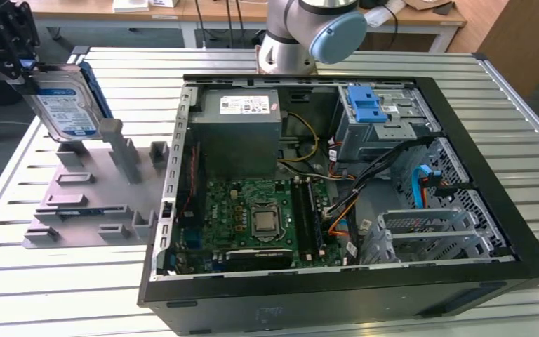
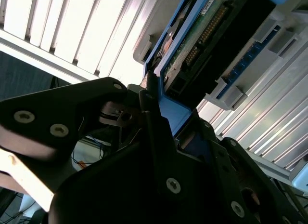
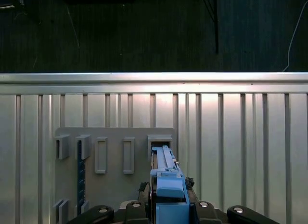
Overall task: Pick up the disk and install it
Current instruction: 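Pick up the disk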
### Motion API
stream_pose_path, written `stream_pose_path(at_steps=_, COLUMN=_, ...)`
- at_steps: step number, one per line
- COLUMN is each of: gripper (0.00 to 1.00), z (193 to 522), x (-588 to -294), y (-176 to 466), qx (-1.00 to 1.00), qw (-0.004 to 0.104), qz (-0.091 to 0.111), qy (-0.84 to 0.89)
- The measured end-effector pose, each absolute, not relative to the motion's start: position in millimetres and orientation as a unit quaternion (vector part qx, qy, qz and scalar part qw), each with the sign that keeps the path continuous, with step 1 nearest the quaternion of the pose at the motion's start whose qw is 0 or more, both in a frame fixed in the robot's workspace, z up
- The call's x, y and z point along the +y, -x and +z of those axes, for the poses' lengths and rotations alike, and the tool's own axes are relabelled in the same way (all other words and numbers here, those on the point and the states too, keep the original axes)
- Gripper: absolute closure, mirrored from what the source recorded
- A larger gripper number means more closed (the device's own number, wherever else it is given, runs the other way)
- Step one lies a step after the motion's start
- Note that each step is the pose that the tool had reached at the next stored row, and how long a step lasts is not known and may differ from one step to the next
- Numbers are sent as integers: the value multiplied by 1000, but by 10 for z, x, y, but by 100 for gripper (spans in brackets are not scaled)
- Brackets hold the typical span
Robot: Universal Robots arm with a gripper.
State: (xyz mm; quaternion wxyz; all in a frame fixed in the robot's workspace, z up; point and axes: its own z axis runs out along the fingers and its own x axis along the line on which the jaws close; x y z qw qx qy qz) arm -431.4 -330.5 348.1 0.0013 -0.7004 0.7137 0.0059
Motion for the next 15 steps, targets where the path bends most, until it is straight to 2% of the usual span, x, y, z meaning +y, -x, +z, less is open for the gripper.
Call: stream_pose_path(at_steps=15, gripper=64, z=3508, x=-3304, y=4314, qx=714, qw=1, qz=6, qy=700)
